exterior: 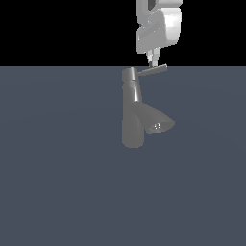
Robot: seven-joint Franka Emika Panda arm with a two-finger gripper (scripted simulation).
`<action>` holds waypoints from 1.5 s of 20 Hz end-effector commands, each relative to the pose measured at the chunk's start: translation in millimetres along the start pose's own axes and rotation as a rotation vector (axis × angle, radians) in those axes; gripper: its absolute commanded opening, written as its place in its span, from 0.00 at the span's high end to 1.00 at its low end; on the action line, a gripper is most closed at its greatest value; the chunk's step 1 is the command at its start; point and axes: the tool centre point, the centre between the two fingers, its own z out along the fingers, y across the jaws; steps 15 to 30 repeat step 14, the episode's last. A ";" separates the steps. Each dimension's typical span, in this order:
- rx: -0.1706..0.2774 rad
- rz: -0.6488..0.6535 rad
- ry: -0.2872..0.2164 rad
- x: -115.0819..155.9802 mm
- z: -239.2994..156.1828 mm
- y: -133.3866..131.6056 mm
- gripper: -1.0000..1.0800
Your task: Turn on the faucet by rotating a designated handle.
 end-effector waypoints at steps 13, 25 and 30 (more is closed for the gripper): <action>-0.019 0.031 -0.005 42.7 23.3 -12.1 1.00; -0.019 0.031 -0.005 42.7 23.3 -12.1 1.00; -0.019 0.031 -0.005 42.7 23.3 -12.1 1.00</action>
